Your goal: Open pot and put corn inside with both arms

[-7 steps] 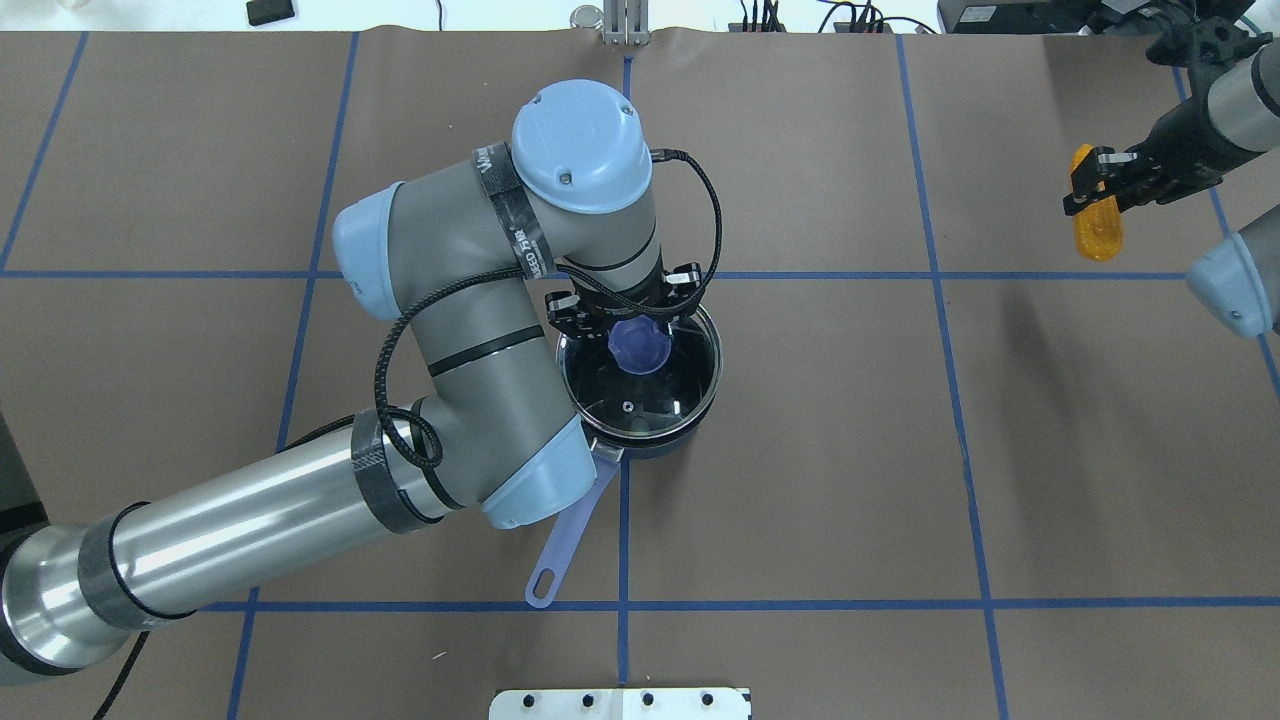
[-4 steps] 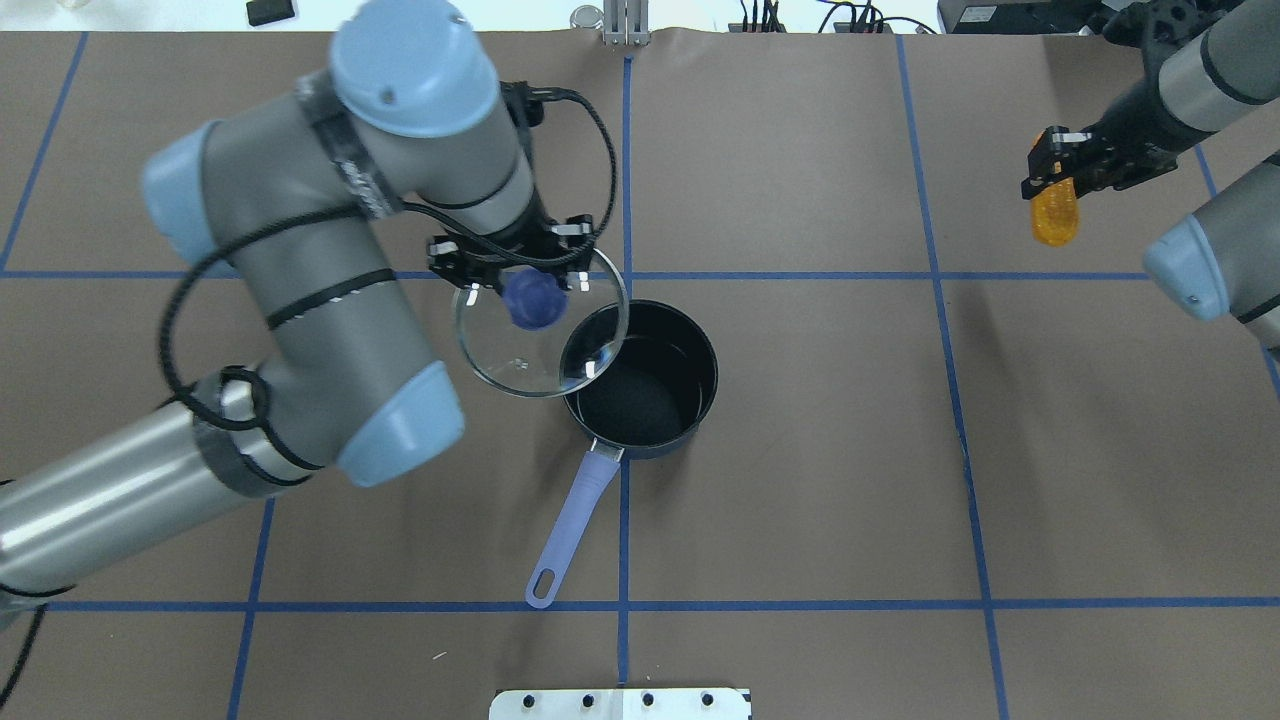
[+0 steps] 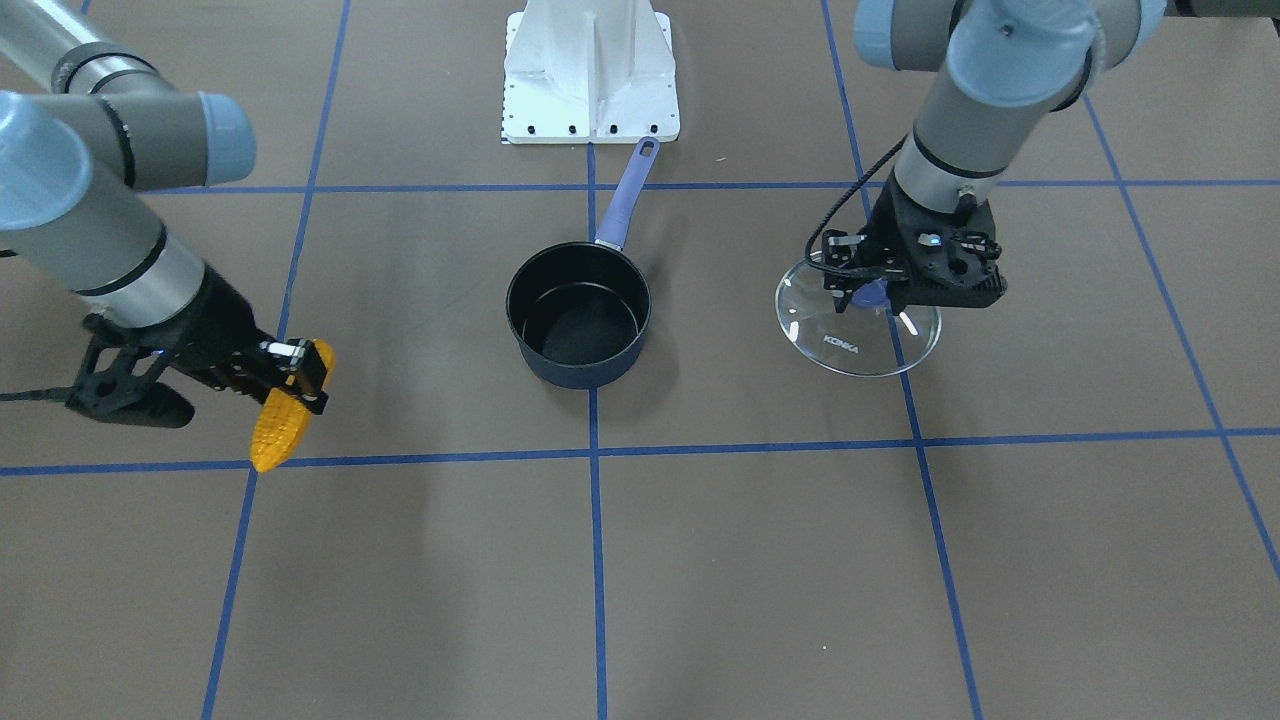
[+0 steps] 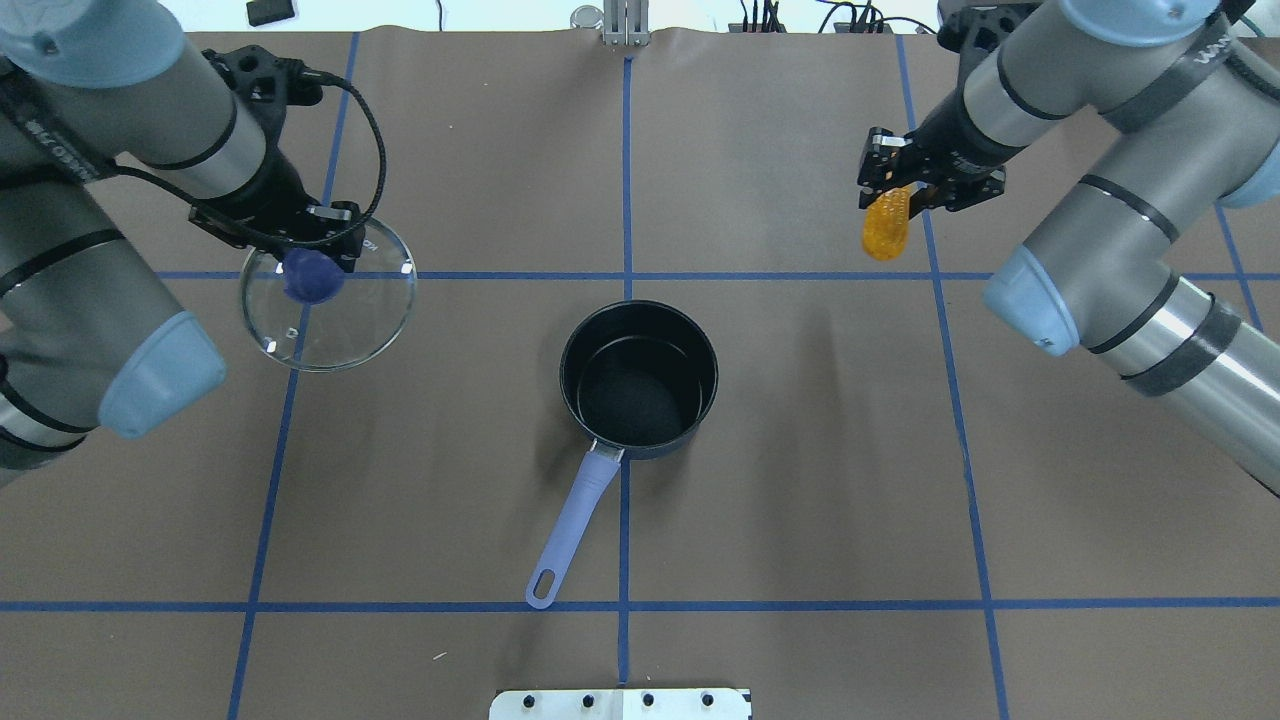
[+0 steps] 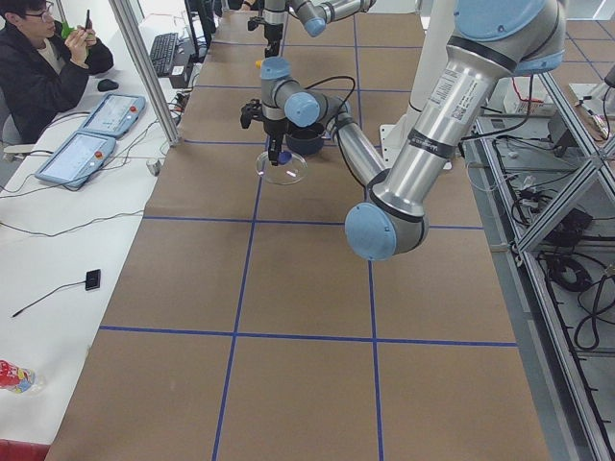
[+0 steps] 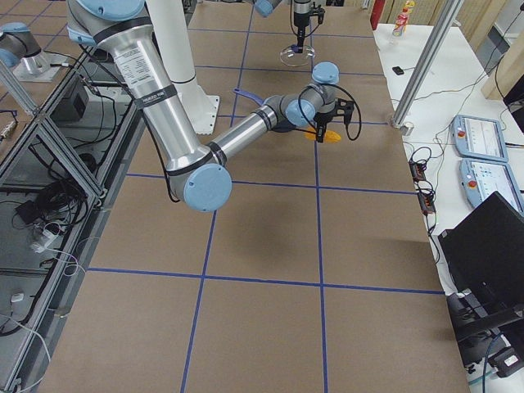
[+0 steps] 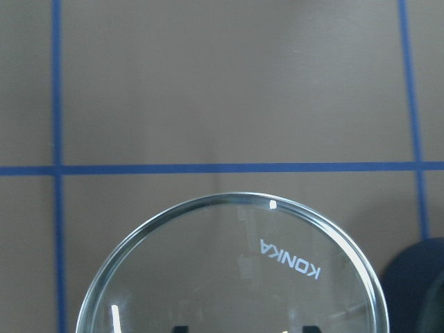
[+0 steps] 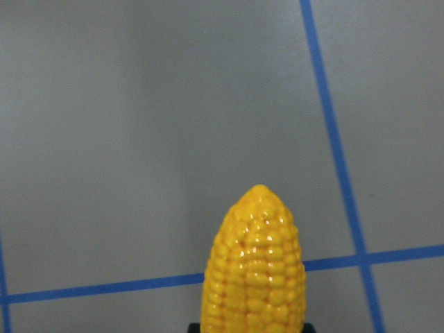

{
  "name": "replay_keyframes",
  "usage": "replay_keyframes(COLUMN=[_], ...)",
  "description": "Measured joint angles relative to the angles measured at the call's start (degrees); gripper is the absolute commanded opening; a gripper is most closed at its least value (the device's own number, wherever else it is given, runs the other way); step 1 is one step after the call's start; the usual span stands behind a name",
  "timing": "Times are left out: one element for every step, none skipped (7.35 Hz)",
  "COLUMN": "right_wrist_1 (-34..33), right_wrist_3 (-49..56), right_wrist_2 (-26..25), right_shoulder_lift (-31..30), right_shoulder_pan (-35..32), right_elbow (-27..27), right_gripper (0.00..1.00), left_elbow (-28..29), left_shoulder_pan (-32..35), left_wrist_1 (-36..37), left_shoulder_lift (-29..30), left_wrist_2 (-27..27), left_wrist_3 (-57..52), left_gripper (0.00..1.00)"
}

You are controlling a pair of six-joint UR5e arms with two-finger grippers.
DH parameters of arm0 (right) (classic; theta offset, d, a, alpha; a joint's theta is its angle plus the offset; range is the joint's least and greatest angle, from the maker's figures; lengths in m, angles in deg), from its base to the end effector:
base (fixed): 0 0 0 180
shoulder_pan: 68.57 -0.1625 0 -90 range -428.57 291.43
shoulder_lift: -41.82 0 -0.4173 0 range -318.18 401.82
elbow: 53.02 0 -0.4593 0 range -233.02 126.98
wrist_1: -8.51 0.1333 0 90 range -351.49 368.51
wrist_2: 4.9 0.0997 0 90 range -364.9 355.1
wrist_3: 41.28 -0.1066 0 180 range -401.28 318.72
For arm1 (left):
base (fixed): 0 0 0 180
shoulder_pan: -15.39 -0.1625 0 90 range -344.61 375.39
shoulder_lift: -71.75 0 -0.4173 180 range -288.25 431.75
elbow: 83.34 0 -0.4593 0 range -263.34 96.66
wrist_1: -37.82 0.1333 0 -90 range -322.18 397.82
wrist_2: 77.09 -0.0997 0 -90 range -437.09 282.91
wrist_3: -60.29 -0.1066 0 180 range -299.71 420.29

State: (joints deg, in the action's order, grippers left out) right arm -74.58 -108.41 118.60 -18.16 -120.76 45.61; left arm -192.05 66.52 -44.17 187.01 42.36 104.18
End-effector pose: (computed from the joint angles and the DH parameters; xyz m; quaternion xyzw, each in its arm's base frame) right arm -0.3708 -0.5993 0.2280 0.0151 -0.4559 0.1155 0.8824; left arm 0.3411 -0.5520 0.2376 0.0642 0.3788 0.0381 0.9225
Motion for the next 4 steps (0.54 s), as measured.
replay_keyframes(right_wrist_1=[-5.18,-8.16,-9.52,-10.12], right_wrist_3=[-2.2,-4.76,-7.32,-9.27], right_wrist_2=[-2.11,-3.77,-5.63,-7.53], right_shoulder_lift=[2.69,4.71,6.31,7.46], right_shoulder_pan=[2.75,4.91,7.11,9.28], right_elbow=[2.69,4.27,4.89,5.04], right_gripper=[0.0,0.0,0.0,0.0], left_elbow=[0.12,0.36,0.84,2.22], left_shoulder_pan=[1.67,2.88,3.5,3.84], left_wrist_1=[-2.66,-6.04,-10.21,-16.06], left_shoulder_lift=[-4.25,-8.33,-12.27,-15.89], left_wrist_2=[-0.06,-0.2,-0.25,-0.2], left_wrist_3=[-4.31,-7.52,-9.41,-10.39], left_gripper=[0.45,0.45,0.45,0.45])
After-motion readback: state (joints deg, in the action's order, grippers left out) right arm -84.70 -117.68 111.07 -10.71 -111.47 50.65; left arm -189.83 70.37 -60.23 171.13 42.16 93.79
